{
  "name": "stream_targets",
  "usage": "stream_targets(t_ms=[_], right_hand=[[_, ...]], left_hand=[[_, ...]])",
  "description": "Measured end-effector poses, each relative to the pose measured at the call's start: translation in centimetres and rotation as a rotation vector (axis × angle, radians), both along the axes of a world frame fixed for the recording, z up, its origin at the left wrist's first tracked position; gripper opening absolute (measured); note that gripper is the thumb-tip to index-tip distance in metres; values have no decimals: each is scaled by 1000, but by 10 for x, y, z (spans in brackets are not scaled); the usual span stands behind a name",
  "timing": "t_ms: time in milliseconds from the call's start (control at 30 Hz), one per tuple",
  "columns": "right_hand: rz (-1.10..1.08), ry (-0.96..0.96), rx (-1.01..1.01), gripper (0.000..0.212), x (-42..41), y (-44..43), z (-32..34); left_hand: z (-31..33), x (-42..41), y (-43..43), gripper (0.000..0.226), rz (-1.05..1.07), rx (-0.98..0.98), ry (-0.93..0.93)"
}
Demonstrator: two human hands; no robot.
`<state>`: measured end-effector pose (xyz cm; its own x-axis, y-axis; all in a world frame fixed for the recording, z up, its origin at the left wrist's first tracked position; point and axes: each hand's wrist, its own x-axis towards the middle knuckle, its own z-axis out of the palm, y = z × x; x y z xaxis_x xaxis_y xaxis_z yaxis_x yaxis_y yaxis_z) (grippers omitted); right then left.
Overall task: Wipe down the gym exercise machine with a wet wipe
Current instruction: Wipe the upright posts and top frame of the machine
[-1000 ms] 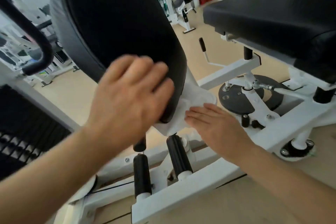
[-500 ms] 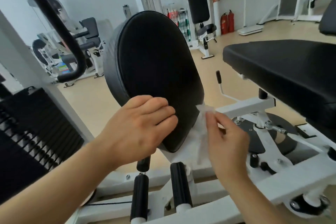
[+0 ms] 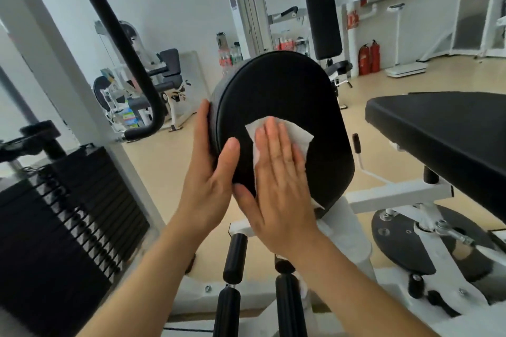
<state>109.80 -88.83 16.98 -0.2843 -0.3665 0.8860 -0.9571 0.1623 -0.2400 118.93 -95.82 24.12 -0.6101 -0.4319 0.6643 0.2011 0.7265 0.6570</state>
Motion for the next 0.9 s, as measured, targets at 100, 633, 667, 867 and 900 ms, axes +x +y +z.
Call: stream_targets(t_ms=[100,633,667,867,900], right_hand=[[89,176,40,64,-9,5,12],[244,-362,-188,57,12,11,-9],[249,-286,-168,57,17,8,4],[93,-1,-159,58,-42,-18,92],[37,-43,-160,60,-59,-16,90]], left_hand=[[-5,-2,2,56,-41,53,64],[22,-19,21,46,212,-242,304],[23,-19,17,44,172,-210,322],[30,-34,0,40,50,-59,374],[29,-37,-2,39,53,-67,370]])
